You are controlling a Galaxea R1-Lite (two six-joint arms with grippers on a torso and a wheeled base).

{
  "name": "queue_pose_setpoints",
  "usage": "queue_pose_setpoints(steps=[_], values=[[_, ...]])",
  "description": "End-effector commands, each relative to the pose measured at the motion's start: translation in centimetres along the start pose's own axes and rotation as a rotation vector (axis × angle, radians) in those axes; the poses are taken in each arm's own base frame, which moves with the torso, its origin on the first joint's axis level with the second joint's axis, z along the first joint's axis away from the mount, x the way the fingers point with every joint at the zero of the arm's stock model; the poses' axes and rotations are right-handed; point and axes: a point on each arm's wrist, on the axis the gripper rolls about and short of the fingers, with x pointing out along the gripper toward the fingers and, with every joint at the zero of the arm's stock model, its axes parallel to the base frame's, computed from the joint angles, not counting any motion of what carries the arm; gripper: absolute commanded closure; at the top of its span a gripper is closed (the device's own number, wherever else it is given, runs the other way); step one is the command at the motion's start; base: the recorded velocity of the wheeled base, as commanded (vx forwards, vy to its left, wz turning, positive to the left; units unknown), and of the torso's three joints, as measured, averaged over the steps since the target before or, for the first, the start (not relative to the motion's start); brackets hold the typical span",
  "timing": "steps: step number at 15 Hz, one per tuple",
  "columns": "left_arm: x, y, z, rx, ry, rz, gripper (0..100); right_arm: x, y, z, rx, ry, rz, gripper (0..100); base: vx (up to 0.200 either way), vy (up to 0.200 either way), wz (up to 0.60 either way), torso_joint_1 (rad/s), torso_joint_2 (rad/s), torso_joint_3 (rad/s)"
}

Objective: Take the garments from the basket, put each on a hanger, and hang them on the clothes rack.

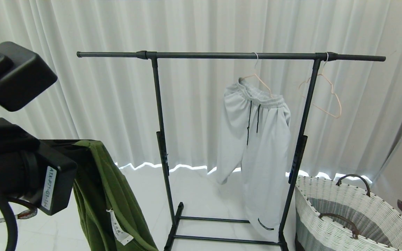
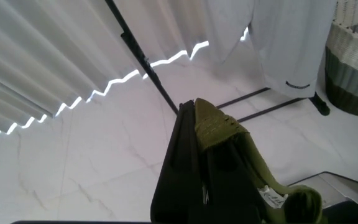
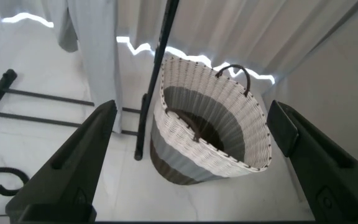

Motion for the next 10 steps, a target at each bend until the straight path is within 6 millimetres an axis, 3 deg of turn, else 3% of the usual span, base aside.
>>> queue_pose_setpoints(steps=[1,10], values=[[-0.17,0.09,-0.32,0.003,0.001,0.001,100,0.15,0.09,-0.32,-0.005,0.018,0.005,0,0.000,0.000,0.00,0.198,-0.48,-0.290],[-0.79,0.73,-1.10,0.020,-0.002,0.019,100,0.75,0.27,-0.54,-0.013,0.052,0.011,0,0.000,0.000,0.00,0.214,-0.49,-0.277]])
